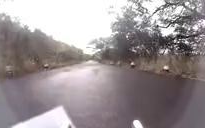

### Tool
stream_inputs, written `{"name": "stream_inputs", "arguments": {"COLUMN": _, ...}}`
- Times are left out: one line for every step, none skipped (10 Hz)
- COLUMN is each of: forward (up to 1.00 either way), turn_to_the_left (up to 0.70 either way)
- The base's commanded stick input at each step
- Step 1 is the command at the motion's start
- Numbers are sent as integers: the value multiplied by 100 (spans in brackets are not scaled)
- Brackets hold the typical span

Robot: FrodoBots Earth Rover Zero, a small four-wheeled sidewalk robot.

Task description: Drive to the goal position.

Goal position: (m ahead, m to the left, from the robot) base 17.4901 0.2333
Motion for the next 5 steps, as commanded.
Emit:
{"name": "stream_inputs", "arguments": {"forward": 100, "turn_to_the_left": 0}}
{"name": "stream_inputs", "arguments": {"forward": 100, "turn_to_the_left": 0}}
{"name": "stream_inputs", "arguments": {"forward": 100, "turn_to_the_left": 0}}
{"name": "stream_inputs", "arguments": {"forward": 100, "turn_to_the_left": 0}}
{"name": "stream_inputs", "arguments": {"forward": 100, "turn_to_the_left": 0}}
